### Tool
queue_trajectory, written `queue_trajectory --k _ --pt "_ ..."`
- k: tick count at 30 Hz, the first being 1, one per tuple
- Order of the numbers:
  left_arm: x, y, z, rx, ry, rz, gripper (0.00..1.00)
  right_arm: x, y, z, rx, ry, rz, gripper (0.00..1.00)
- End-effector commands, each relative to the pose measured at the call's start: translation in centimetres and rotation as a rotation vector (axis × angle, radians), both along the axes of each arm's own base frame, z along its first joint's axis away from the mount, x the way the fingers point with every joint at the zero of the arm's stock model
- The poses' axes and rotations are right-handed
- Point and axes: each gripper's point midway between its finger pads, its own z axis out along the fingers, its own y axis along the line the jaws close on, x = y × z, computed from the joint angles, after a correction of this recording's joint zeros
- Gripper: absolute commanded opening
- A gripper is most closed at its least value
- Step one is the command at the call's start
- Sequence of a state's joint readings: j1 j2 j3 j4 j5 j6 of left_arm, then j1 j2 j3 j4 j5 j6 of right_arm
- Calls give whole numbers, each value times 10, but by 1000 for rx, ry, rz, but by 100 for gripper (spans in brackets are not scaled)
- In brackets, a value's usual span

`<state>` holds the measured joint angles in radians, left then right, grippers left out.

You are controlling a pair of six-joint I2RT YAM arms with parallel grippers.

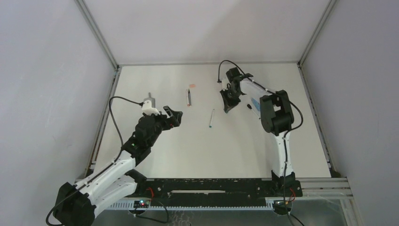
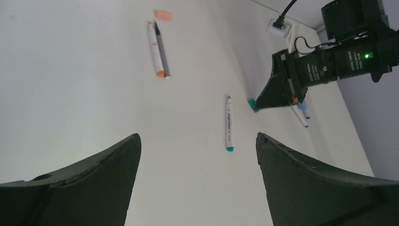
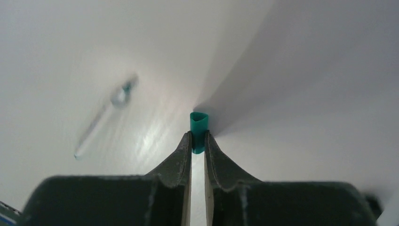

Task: Insert the pens into the pen caps
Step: Move the pen cap to the center of the board, then pick up the pen from the center of the board.

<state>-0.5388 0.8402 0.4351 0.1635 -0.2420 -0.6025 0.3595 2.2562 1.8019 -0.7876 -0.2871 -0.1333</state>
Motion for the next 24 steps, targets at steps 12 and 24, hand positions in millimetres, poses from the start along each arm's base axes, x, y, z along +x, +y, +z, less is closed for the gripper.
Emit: queue_trajectory --k 12,24 --pt "7 -85 0 -54 68 -273 78 -49 -39 71 68 -45 13 54" --pt "44 -145 -68 205 411 -310 51 -117 -52 197 625 -261 133 54"
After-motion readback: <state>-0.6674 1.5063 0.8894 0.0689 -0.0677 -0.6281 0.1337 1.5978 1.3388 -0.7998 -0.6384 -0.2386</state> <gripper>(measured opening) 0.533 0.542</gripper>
